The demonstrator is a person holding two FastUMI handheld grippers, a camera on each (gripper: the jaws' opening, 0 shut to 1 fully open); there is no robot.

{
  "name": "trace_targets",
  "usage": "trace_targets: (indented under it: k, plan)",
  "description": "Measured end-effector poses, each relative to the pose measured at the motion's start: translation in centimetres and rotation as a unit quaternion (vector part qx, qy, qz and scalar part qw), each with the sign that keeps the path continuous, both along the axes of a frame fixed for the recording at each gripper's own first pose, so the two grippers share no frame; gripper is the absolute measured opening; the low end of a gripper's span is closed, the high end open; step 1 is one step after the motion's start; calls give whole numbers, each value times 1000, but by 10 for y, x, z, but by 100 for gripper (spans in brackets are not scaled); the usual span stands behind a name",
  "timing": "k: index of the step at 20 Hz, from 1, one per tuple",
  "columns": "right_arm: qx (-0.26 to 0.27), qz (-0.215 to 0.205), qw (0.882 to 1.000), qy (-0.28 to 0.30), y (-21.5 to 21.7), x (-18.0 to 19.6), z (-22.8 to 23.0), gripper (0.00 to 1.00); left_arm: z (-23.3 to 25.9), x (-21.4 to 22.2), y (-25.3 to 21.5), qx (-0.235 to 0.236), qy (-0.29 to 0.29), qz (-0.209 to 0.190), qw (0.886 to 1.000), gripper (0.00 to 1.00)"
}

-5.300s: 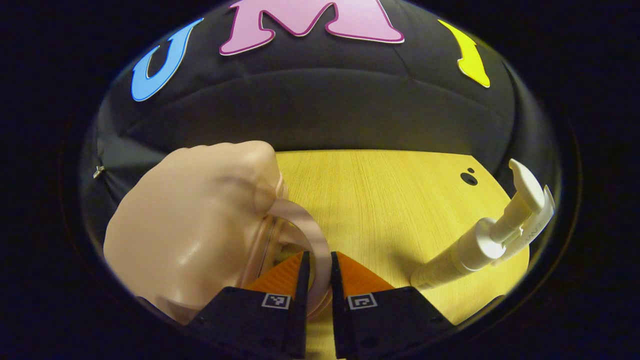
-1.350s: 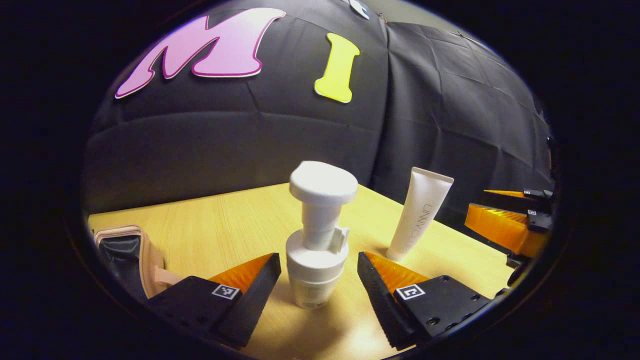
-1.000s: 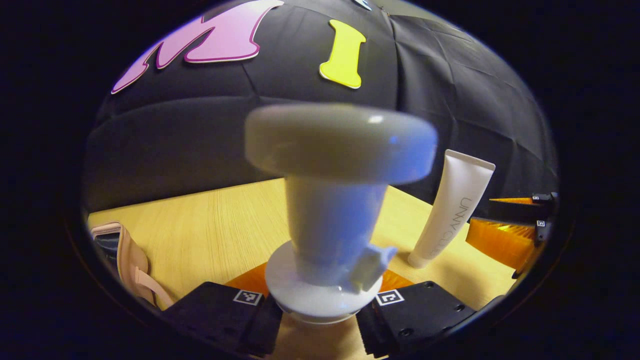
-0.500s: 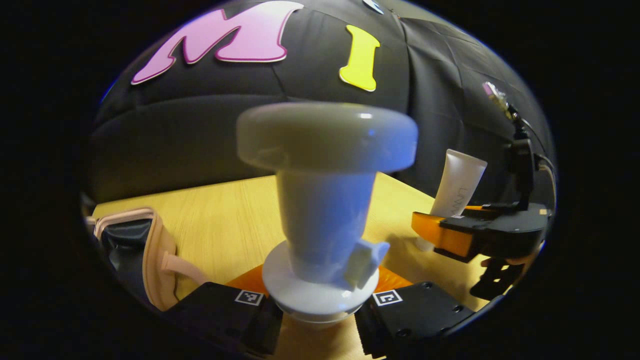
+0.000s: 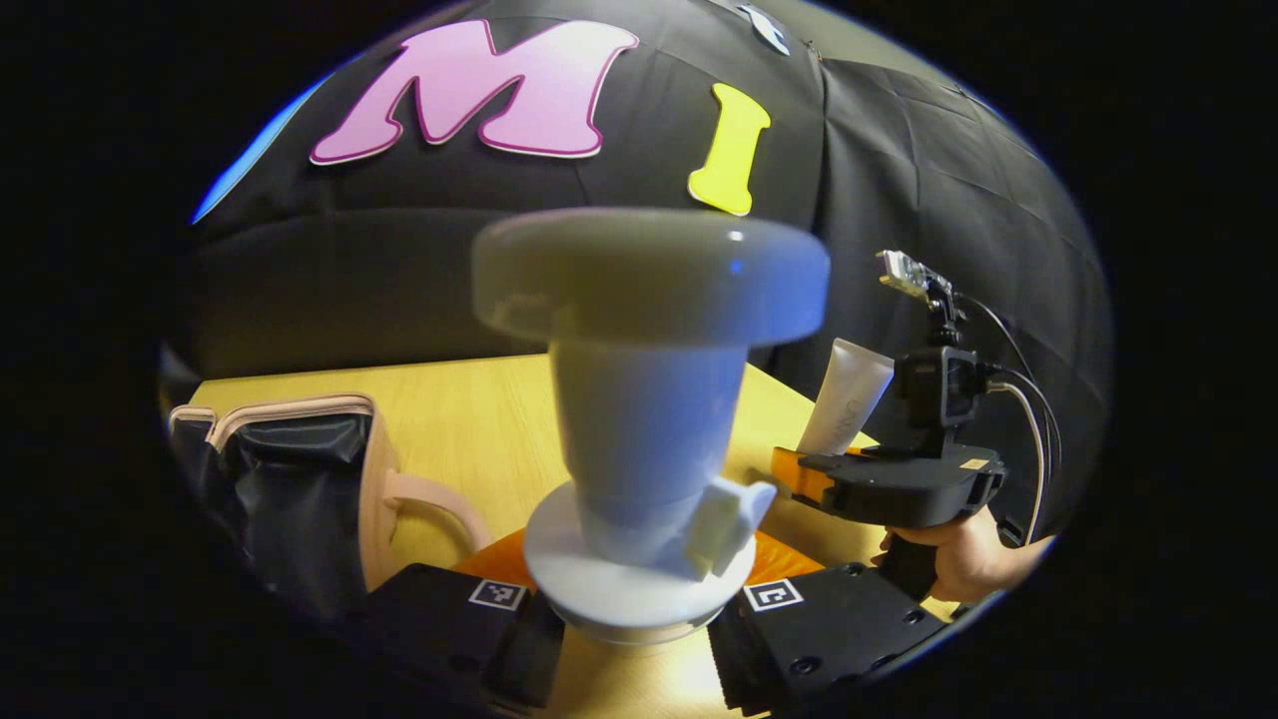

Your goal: First open the suitcase, pack the skin care products into it, and then close the suitcase.

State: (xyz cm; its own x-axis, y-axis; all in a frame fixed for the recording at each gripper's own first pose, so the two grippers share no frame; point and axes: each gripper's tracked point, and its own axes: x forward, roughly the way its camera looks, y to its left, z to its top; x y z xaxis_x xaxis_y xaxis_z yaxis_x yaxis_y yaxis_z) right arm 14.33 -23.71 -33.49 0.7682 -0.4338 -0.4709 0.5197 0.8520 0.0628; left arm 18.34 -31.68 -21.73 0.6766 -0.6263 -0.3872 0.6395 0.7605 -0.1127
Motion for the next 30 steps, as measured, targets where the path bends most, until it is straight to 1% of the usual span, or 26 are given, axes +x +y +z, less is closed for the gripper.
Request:
trace_targets:
  k: [1,2,3,5,7,9,11,13,15,17,18,19,20,21,22,23,24,26,27,28,29,30]
  plan:
    - [-6,4,1000,0,4,-3,4,45,8,-1,8,-3,-6,3,1000,64]
    - [-13,7,1000,-7,6,-6,12,39,16,-1,18,-6,-11,7,1000,64]
    - [-22,9,1000,-18,11,-10,25,46,24,-1,32,-10,-11,15,1000,64]
    - [-50,21,998,-42,21,-18,56,45,40,1,64,-17,-9,37,999,64]
    - [-60,39,996,-61,40,-25,81,45,55,12,104,-14,-4,72,997,64]
    - [-61,59,994,-69,63,-34,100,45,60,26,148,-4,10,122,993,64]
    - [-52,71,994,-66,86,-41,114,45,50,38,190,23,28,151,988,64]
    - [-41,87,992,-81,112,-41,134,45,24,44,229,67,59,163,983,64]
    - [-53,105,989,-91,133,-41,152,45,0,55,254,97,100,181,974,64]
    - [-57,130,985,-100,159,-43,166,45,-23,57,265,122,146,187,964,64]
    - [-52,144,983,-104,172,-42,172,45,-32,59,269,140,157,185,960,61]
    - [-43,158,981,-108,186,-41,177,45,-42,62,272,163,171,179,955,64]
    - [-34,172,978,-112,199,-40,182,45,-52,62,274,177,188,179,949,64]
    - [-26,185,976,-114,213,-39,188,45,-60,62,272,186,209,175,944,64]
    - [-19,198,973,-118,225,-37,196,45,-67,61,271,189,229,180,938,64]
    - [-14,211,970,-121,238,-35,202,45,-74,58,273,198,253,183,929,64]
    - [-8,225,966,-125,249,-33,208,45,-76,68,273,202,249,185,929,64]
    - [-4,248,960,-129,270,-28,216,45,-84,70,271,226,273,180,918,64]
    - [0,257,958,-128,279,-24,218,45,-83,70,270,230,284,178,914,67]
    - [16,264,957,-121,287,-22,215,45,-80,77,270,225,279,181,916,65]
    - [38,268,955,-118,297,-20,215,45,-77,80,271,221,274,184,918,68]
    - [52,273,953,-117,303,-15,218,45,-73,81,274,215,272,191,919,65]
